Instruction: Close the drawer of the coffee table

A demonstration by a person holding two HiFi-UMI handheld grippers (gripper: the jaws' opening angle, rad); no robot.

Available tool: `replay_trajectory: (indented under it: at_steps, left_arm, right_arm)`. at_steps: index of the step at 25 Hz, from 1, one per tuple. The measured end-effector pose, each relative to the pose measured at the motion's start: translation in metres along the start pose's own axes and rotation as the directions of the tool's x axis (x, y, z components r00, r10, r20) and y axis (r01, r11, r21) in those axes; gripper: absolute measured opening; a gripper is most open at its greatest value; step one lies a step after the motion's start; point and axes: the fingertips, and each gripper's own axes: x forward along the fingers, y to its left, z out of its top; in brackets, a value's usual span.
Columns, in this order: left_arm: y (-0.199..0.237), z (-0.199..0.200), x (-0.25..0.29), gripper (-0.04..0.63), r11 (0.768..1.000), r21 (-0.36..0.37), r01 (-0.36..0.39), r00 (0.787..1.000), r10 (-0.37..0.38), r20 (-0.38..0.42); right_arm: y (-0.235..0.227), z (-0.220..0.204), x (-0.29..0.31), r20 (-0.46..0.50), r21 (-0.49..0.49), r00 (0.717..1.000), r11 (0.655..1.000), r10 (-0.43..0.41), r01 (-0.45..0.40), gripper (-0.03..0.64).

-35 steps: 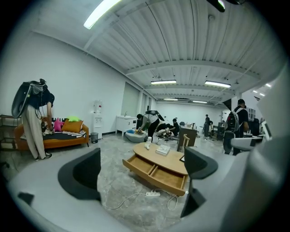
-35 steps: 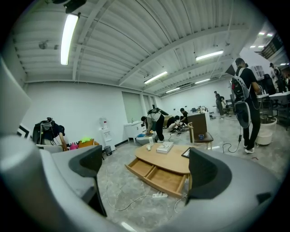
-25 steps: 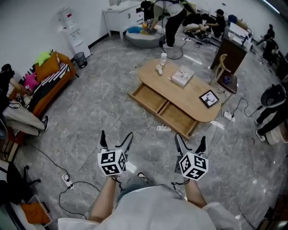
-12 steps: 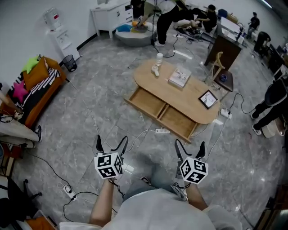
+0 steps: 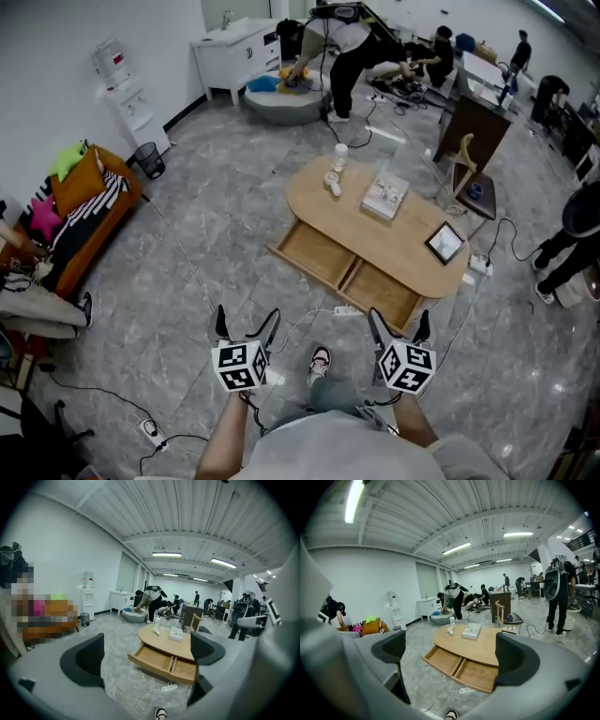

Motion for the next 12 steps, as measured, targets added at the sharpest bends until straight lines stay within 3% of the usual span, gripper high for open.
replay_trajectory:
  at_steps: [12]
  left_arm:
    - [-0.010, 0.083, 0.164, 0.557, 0.997, 0.037, 0.069, 0.997, -0.070, 0.032]
  right_arm:
    - [-0.044, 0.073, 0.127, 0.044, 0.025, 0.994, 0.995, -0.097, 0.096, 0.588]
